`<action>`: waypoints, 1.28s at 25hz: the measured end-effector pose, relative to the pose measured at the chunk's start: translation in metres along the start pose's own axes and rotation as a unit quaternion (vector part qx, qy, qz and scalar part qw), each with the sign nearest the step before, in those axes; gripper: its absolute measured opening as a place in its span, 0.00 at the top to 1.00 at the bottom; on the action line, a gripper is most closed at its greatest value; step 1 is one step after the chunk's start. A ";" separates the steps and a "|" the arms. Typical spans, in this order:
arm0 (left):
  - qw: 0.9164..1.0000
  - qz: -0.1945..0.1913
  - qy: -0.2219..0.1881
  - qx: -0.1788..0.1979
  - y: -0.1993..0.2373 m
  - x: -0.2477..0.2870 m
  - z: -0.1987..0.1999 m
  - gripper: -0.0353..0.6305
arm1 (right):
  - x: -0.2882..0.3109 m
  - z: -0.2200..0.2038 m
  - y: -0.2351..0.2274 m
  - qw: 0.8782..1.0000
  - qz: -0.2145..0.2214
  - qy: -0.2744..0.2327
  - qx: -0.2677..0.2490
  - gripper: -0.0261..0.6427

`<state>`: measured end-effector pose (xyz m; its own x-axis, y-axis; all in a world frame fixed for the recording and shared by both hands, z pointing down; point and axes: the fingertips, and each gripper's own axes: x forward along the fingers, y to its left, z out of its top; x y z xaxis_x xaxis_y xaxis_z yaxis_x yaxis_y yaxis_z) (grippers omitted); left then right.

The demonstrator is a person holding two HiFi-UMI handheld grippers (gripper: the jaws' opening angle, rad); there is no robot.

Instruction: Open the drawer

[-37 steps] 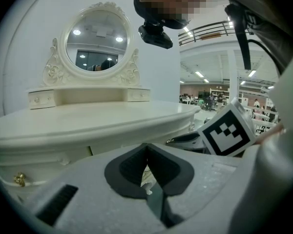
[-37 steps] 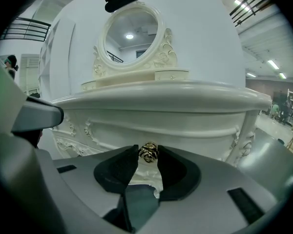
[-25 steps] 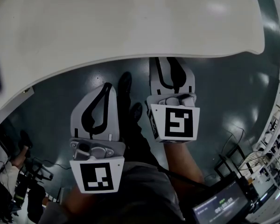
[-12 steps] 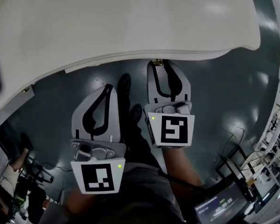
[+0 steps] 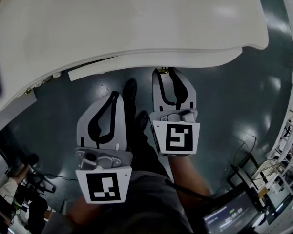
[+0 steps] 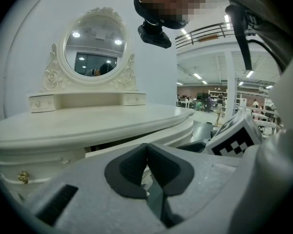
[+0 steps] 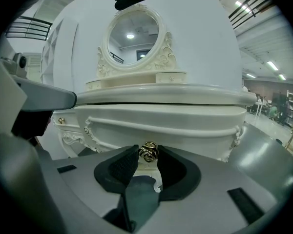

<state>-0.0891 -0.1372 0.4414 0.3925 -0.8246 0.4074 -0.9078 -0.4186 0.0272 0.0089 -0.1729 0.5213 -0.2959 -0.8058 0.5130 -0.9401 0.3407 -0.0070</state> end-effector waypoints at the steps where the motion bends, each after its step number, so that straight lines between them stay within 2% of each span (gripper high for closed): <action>1: 1.000 0.001 -0.001 0.000 -0.002 -0.001 0.000 0.92 | -0.002 -0.001 0.000 1.000 0.002 -0.001 -0.002 0.77; 6: 1.000 -0.003 -0.002 0.002 -0.031 -0.007 -0.004 0.92 | -0.023 -0.017 -0.011 1.000 0.002 -0.003 -0.003 0.77; 32: 1.000 -0.016 -0.012 0.012 -0.036 0.001 0.013 0.92 | -0.024 -0.023 -0.011 1.000 0.001 0.007 0.002 0.77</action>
<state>-0.0537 -0.1279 0.4290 0.4248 -0.8191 0.3854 -0.8909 -0.4538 0.0175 0.0304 -0.1463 0.5286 -0.2949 -0.7990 0.5241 -0.9403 0.3403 -0.0104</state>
